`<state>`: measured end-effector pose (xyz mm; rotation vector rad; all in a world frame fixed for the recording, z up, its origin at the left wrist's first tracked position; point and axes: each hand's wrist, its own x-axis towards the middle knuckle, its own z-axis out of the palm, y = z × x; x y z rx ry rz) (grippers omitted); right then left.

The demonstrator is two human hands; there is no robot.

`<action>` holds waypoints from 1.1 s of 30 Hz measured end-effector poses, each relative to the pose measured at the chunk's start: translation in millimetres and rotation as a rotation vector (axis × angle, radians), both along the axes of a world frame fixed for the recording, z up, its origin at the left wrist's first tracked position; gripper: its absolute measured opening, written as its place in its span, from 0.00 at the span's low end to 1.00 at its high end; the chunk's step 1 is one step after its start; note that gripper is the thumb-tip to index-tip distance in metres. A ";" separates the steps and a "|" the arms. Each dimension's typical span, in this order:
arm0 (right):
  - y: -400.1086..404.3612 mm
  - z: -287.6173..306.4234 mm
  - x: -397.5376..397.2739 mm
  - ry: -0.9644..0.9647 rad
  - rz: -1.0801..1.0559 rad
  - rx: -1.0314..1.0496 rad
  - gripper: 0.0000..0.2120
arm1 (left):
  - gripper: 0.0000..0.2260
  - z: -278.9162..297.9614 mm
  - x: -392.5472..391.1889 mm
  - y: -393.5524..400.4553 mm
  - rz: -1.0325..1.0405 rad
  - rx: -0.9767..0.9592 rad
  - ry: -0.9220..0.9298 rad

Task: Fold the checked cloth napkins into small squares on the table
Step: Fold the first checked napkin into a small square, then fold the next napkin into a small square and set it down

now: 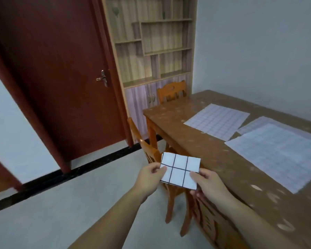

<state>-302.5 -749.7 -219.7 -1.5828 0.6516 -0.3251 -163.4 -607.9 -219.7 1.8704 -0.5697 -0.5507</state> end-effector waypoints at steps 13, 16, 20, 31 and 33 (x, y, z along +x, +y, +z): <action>-144.2 -48.3 -12.1 0.094 -0.539 0.137 0.08 | 0.18 -40.5 50.2 -259.1 -0.691 0.172 -0.099; -161.9 -58.0 -44.5 0.140 -0.762 0.168 0.09 | 0.16 -66.4 25.3 -319.5 -0.901 0.176 -0.062; -162.3 -67.2 -90.7 0.227 -1.081 0.142 0.12 | 0.06 -90.6 -31.8 -368.9 -1.159 0.208 0.020; -174.3 -130.7 -199.4 0.481 -1.351 0.163 0.07 | 0.09 -146.5 -149.5 -388.7 -1.307 0.433 0.070; -178.5 -145.3 -213.7 0.537 -1.359 0.178 0.05 | 0.08 -160.0 -165.0 -390.4 -1.295 0.471 0.010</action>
